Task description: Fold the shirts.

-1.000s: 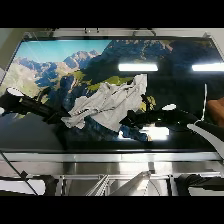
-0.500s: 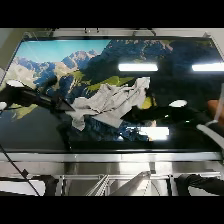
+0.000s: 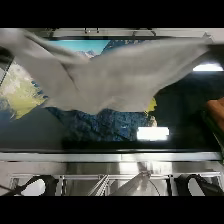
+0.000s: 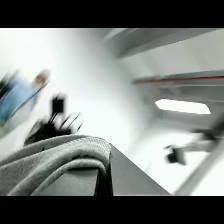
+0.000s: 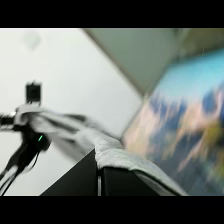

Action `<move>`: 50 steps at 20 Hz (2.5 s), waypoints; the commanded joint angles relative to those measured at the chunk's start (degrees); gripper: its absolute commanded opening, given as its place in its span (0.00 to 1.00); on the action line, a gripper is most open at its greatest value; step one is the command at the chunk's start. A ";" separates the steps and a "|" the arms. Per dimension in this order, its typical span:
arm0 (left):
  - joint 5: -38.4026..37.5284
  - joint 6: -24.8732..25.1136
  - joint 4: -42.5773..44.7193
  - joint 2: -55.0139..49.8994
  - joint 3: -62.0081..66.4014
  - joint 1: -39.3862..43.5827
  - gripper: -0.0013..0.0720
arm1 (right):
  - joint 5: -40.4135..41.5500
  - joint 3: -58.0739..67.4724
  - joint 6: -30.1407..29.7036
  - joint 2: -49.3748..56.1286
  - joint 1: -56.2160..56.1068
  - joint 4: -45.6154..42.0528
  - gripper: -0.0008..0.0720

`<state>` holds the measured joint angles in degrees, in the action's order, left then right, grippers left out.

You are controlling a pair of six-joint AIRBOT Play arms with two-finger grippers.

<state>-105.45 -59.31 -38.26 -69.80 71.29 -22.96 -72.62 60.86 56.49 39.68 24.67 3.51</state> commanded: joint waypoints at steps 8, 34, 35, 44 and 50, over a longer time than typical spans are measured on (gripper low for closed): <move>10.88 -0.96 14.73 12.50 -2.82 -16.94 0.04 | 0.63 7.63 0.44 -1.99 4.63 -5.64 0.03; 15.45 -4.66 74.12 -32.76 16.33 -17.77 0.88 | 7.63 -25.90 14.73 26.60 -10.95 -43.30 0.51; 14.34 -5.57 77.13 -33.14 16.33 -17.75 0.88 | 10.01 -30.32 15.98 24.33 -11.89 -43.74 0.56; 13.09 -6.43 87.45 -35.19 16.31 -14.05 0.88 | 23.93 -44.02 20.72 25.35 -26.56 -40.65 0.64; 14.60 -7.91 97.11 -35.19 16.31 -13.62 0.88 | 32.70 -43.85 15.28 27.34 -31.91 -30.84 0.03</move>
<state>-91.44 -66.04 52.29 -104.97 87.55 -36.80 -45.56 17.23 73.87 66.43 -5.37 -30.92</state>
